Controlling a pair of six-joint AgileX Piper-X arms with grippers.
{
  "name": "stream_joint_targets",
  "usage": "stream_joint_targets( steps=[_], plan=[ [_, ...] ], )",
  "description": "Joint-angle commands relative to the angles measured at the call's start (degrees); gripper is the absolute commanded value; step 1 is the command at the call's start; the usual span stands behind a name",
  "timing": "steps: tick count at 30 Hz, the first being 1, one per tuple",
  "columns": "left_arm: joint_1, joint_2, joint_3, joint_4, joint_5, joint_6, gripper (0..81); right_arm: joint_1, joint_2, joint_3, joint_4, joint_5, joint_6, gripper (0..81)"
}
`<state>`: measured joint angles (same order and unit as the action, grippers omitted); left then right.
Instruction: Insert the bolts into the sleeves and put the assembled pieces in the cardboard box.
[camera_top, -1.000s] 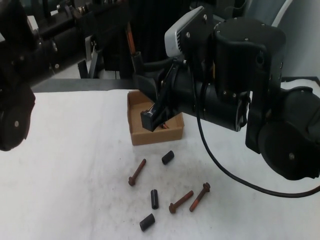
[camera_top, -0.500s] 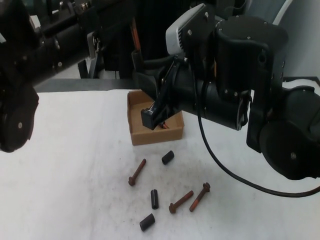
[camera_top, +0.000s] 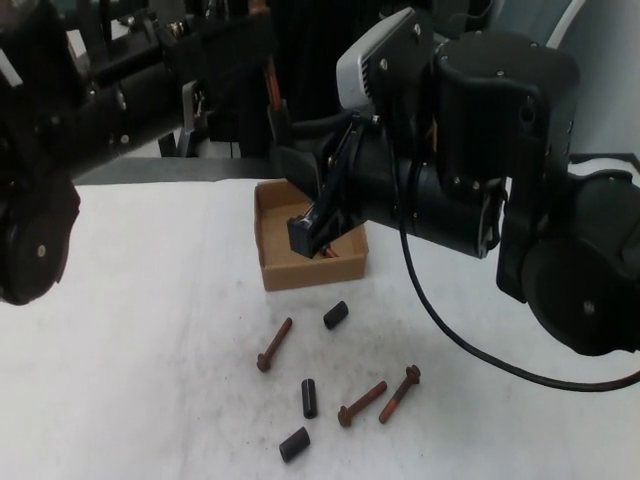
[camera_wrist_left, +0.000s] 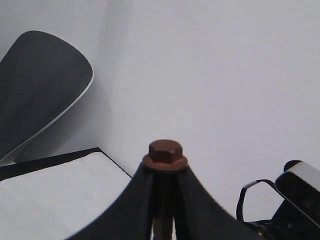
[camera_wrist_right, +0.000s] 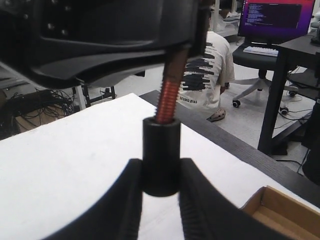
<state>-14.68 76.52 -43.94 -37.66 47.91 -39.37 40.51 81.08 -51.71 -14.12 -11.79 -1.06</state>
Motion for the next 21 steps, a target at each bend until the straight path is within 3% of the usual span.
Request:
stream_joint_targets(
  steps=[1,6,18,21],
  plan=[
    [-0.23,0.08,-0.2,1.48,1.01,1.96,0.0,-0.69,-1.15,-0.66,-1.63,0.74,-0.02,0.8],
    [-0.23,0.08,-0.2,5.44,1.48,4.0,0.0,-0.69,-1.28,-0.66,-1.63,0.74,-0.02,0.8],
    [-0.23,0.08,-0.2,9.81,10.07,7.28,0.1,-0.69,-1.27,-0.8,-2.72,0.64,-0.02,0.8],
    [-0.23,0.08,-0.2,9.54,10.4,7.28,8.7,-0.69,-1.27,-1.04,-3.36,0.75,-0.02,0.8]
  ],
)
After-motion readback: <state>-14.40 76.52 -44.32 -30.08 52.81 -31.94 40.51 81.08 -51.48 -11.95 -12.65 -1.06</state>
